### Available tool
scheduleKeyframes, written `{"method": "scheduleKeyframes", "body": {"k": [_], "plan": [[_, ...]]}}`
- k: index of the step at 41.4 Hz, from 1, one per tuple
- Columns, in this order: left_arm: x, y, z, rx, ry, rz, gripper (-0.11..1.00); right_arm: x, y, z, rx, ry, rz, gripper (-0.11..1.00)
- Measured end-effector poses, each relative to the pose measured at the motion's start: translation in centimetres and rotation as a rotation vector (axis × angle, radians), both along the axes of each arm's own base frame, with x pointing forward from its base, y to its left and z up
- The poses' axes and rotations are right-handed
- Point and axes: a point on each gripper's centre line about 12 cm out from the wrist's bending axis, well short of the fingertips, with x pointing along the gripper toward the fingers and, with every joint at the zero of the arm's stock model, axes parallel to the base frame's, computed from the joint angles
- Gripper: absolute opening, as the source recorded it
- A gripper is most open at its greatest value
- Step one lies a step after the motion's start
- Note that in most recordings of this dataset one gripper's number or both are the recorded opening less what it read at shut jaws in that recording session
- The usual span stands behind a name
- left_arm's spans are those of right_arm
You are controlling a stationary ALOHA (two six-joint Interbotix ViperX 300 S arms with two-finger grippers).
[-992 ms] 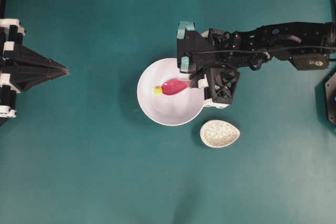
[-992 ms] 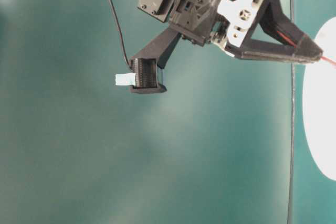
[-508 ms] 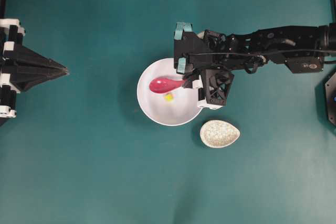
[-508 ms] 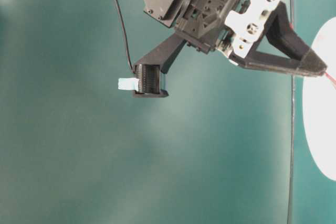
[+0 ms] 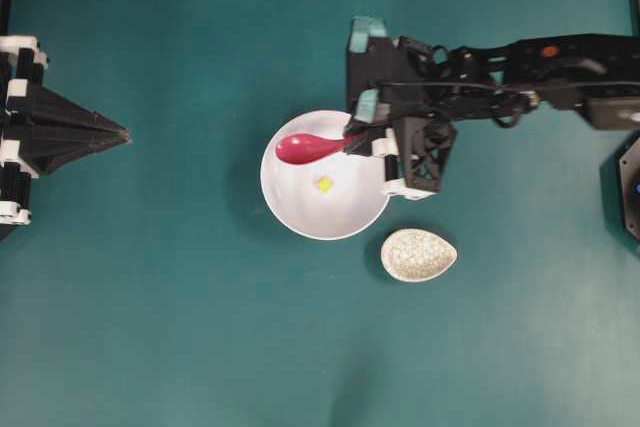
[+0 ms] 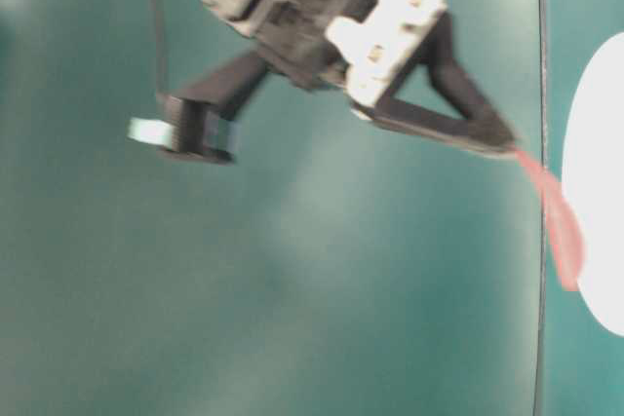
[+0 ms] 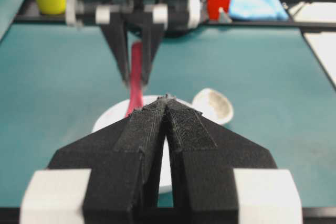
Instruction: Scoop the yellow hexagonal prism block from the bowl with a spoon using the right arm.
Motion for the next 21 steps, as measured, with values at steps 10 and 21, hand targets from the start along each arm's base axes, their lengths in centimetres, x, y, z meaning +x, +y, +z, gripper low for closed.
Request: {"method": "scheduleKeyframes", "body": {"k": [10, 21], "plan": [[0.0, 0.0, 0.0, 0.0, 0.002, 0.0, 0.0, -1.9, 0.7, 2.5, 0.04, 0.021, 0.009, 0.25], [0.0, 0.0, 0.1, 0.0, -0.002, 0.0, 0.0, -2.9, 1.1, 2.0, 0.099, 0.117, 0.001, 0.25]]}}
